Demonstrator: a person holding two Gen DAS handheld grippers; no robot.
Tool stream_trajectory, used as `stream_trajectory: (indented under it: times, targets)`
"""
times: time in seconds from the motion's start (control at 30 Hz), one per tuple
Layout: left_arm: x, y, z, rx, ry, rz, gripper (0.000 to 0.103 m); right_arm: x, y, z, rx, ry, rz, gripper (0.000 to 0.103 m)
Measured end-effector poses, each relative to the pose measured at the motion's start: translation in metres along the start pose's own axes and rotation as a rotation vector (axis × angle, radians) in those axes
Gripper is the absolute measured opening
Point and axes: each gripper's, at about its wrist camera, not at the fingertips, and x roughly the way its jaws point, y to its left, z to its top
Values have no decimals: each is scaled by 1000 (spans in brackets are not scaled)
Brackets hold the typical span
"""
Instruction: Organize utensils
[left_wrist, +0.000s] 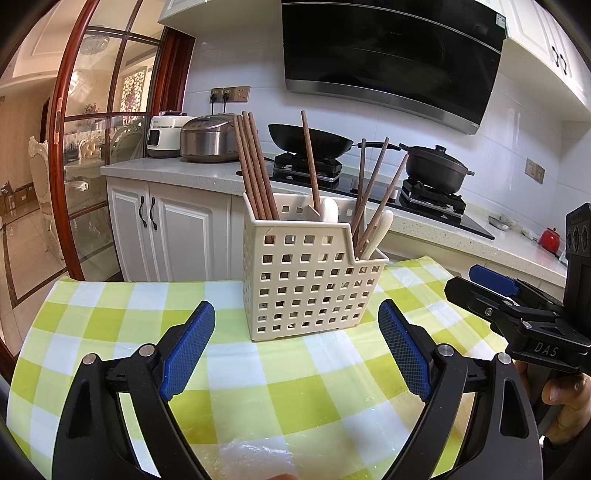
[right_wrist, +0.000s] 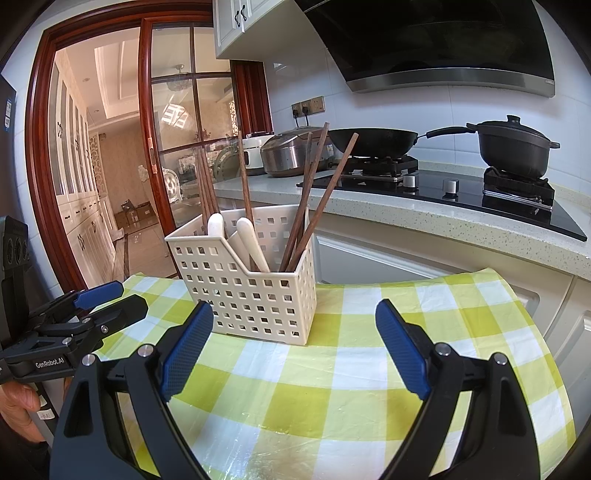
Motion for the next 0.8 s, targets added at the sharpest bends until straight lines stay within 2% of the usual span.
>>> stream_trajectory:
  times: [0.8]
  targets:
    - [0, 0, 0, -1, -1, 0, 84, 1, 1, -1, -1, 3, 3, 87]
